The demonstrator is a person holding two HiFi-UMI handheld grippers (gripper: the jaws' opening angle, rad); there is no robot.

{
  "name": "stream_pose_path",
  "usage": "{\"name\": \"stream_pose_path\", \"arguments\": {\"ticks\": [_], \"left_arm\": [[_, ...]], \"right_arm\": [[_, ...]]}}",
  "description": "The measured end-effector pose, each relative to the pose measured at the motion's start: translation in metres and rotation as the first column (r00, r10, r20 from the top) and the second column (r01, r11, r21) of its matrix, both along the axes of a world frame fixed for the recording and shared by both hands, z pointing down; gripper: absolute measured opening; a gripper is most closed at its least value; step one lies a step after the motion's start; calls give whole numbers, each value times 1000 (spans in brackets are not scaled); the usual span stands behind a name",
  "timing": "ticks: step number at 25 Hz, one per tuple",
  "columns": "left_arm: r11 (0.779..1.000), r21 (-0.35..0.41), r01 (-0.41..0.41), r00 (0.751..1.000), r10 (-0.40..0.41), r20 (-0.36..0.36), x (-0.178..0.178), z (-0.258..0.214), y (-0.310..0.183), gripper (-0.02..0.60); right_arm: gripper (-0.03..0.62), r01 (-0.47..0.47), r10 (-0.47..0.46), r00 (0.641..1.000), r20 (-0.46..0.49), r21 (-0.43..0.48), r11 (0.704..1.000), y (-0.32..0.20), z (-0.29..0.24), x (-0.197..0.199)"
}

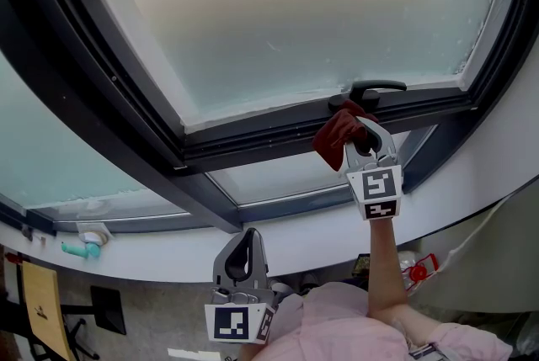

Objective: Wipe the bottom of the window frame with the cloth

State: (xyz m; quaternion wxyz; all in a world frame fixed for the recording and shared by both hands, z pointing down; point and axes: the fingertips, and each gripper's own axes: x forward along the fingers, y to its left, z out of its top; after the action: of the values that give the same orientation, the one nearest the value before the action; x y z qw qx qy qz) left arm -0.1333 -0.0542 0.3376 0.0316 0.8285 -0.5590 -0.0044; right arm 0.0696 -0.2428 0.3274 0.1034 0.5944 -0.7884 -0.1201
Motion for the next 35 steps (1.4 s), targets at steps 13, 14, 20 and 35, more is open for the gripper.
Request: {"name": "stream_pose_path", "arguments": {"ticks": [13, 14, 20, 35], "left_arm": [[1000, -5, 25, 999, -25, -22, -15, 4, 7, -5], [1000, -5, 29, 999, -29, -24, -17, 5, 8, -5], [999, -3, 37, 999, -37, -37, -30, 5, 11, -5], [999, -11, -33, 999, 32, -19, -81, -5, 6, -5]], "right_arm": [[69, -87, 87, 996, 20, -1, 996, -2, 1, 28], [69, -94, 93, 995, 17, 1, 996, -2, 1, 29], [71, -87, 88, 996, 16, -36, 996, -4, 1, 27], [71, 125, -124, 983, 138, 4, 992, 46, 5, -112]]}}
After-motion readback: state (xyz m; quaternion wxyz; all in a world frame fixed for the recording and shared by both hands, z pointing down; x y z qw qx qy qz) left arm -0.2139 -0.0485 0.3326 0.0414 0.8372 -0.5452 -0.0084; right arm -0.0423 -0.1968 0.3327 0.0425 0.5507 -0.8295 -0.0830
